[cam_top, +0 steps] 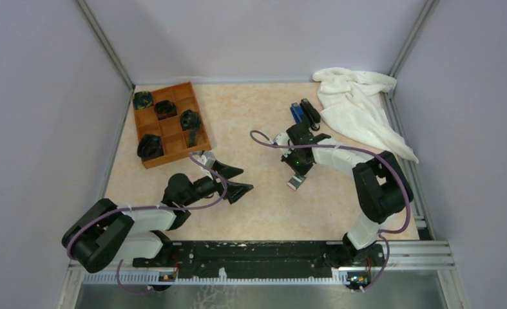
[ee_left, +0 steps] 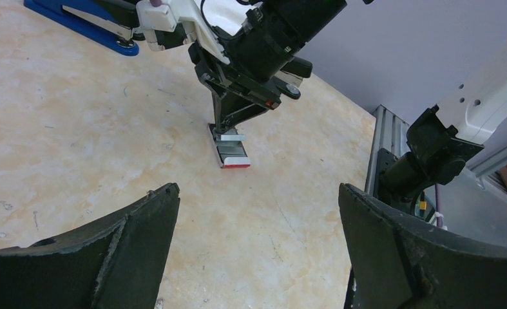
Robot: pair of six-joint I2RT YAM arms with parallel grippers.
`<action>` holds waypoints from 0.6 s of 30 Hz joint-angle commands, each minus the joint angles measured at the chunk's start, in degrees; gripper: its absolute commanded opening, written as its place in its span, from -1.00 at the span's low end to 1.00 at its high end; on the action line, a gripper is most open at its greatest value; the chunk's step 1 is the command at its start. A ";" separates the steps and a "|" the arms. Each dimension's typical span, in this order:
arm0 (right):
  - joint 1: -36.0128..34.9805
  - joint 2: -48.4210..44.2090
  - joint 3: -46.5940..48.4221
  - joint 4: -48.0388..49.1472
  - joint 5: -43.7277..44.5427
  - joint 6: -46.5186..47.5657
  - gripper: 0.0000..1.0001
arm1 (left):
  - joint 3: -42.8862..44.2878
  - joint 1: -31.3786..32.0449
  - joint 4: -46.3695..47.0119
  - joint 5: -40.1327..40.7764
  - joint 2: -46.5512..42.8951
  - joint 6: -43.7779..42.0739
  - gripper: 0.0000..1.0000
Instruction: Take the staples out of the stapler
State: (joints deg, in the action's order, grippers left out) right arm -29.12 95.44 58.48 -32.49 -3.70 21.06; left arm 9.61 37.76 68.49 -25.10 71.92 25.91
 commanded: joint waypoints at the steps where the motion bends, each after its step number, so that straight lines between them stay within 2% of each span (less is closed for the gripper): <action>1: -0.76 -3.62 0.25 1.33 0.93 0.83 -0.93 | 1.01 -0.14 0.42 -0.30 -0.47 0.17 0.96; 18: -0.76 -5.29 0.23 1.63 1.39 1.09 -0.94 | 1.09 -0.14 0.68 -0.74 -0.33 0.91 0.96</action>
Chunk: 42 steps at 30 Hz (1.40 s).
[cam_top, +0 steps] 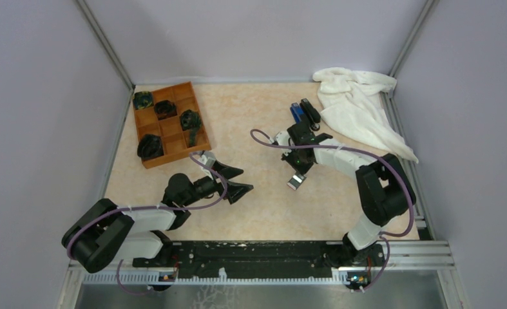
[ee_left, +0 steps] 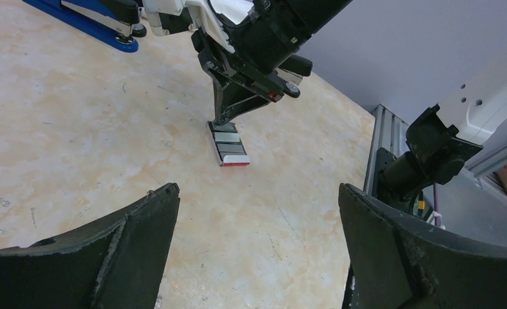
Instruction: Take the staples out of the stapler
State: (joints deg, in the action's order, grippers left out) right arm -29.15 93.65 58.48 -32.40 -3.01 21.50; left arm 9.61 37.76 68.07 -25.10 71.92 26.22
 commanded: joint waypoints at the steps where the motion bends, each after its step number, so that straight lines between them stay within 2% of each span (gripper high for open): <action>1: -0.74 -3.74 0.23 1.62 0.79 0.65 -0.94 | 1.08 -0.14 1.10 -0.74 -0.29 0.67 0.96; 15: -0.13 -6.47 0.86 1.48 -2.12 -0.20 -0.94 | 4.03 -0.05 1.18 -3.68 2.80 4.22 0.95; 24: 5.88 -8.01 1.29 0.44 -5.93 -0.45 -0.95 | 6.86 1.32 -1.78 -3.89 7.53 7.54 0.87; 29: 10.53 -6.71 1.30 -0.19 -4.59 0.18 -0.95 | 7.77 1.53 -1.36 -4.43 9.48 8.78 0.85; 35: 11.56 -2.04 1.20 -0.65 0.47 1.49 -0.93 | 8.41 1.53 -0.93 -4.91 10.72 9.26 0.84; 37: 11.84 -0.88 1.16 -0.64 1.75 1.62 -0.85 | 8.41 1.52 -0.71 -5.00 10.95 9.45 0.84; 40: 11.99 -1.96 1.24 -0.65 1.28 1.66 -0.54 | 8.10 1.53 -0.57 -5.09 10.90 9.40 0.84; 42: 12.29 -4.08 1.16 -0.64 -1.41 1.98 -0.43 | 7.74 1.53 -0.77 -4.96 10.43 9.23 0.84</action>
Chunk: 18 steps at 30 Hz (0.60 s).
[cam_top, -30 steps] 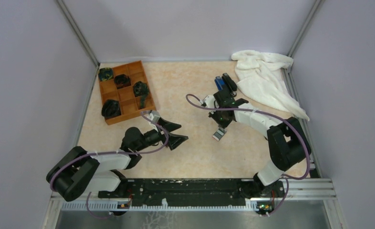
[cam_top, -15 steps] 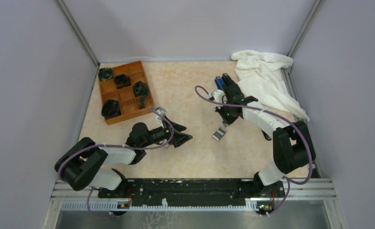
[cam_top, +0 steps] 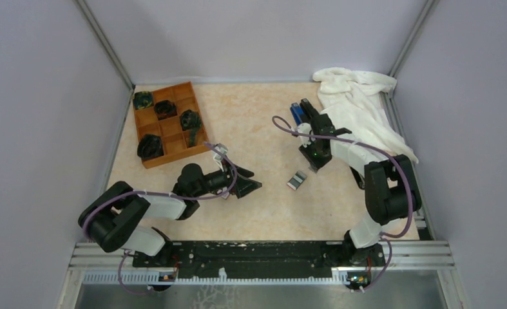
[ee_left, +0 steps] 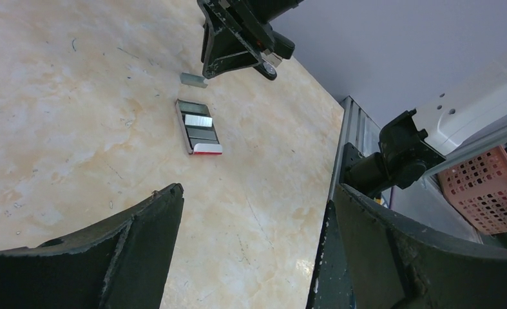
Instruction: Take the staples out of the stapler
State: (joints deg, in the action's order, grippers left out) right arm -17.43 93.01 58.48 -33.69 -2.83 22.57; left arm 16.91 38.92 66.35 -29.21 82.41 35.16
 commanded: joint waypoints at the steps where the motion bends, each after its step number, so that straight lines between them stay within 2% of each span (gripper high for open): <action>1: 0.82 -4.57 1.07 0.52 -3.55 1.27 -0.43 | 0.27 0.37 0.67 -0.73 -0.42 0.12 0.83; 6: 1.70 -6.94 1.48 -3.34 -14.01 7.52 -0.43 | -0.07 0.37 -2.07 0.12 -2.87 -1.55 0.84; 11: 1.78 -6.62 1.92 -11.93 -19.11 24.82 -0.38 | -0.05 0.37 -5.04 0.89 -5.75 -3.54 0.85; 15: 1.72 -8.83 -2.53 -9.62 -23.36 38.68 -0.19 | -0.29 0.37 -5.11 1.71 -6.48 -4.47 0.85; 18: 1.71 -11.13 -5.88 -6.31 -26.74 46.46 0.11 | -0.70 0.37 -3.94 1.57 -6.25 -4.31 0.85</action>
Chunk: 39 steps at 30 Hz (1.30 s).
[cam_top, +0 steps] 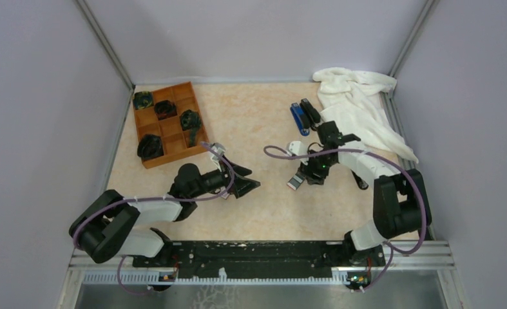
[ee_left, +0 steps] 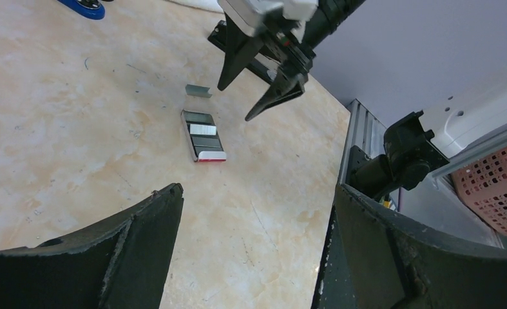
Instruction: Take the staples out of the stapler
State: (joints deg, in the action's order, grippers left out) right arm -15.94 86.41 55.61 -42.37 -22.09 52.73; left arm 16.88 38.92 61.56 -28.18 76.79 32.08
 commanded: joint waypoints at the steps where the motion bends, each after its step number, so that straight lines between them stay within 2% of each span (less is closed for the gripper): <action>1: 0.23 -5.10 -3.86 3.00 -8.54 19.45 0.22 | -0.90 0.37 1.30 0.53 -0.58 -1.09 0.85; 3: 0.26 -5.05 -4.95 3.45 -10.53 23.71 0.39 | -1.29 0.37 1.69 0.58 -0.59 -1.09 0.85; 4: 0.23 -4.68 -5.06 3.48 -11.05 25.05 0.41 | -1.57 0.33 1.78 0.59 -0.67 -1.13 0.85; 11: 0.24 1.10 -2.64 5.10 -11.05 24.39 0.39 | -2.68 0.37 1.98 1.12 -1.55 -1.45 0.86; 24: -0.29 7.16 0.56 6.56 -10.26 18.89 0.20 | -3.95 0.32 2.80 1.07 -3.24 -2.56 0.87; 32: -4.74 6.78 -1.84 10.70 -8.75 13.11 0.05 | -4.21 0.28 3.96 0.85 -3.22 -2.45 0.87; 39: -9.84 6.81 -1.58 14.32 -4.72 4.32 -0.09 | -4.72 0.29 3.92 1.16 -3.97 -2.44 0.87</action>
State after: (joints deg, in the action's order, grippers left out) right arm -23.14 93.45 53.63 -31.83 -28.34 63.31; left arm 12.91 38.92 63.09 -27.18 74.19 30.17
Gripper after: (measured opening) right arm 0.464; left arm 0.934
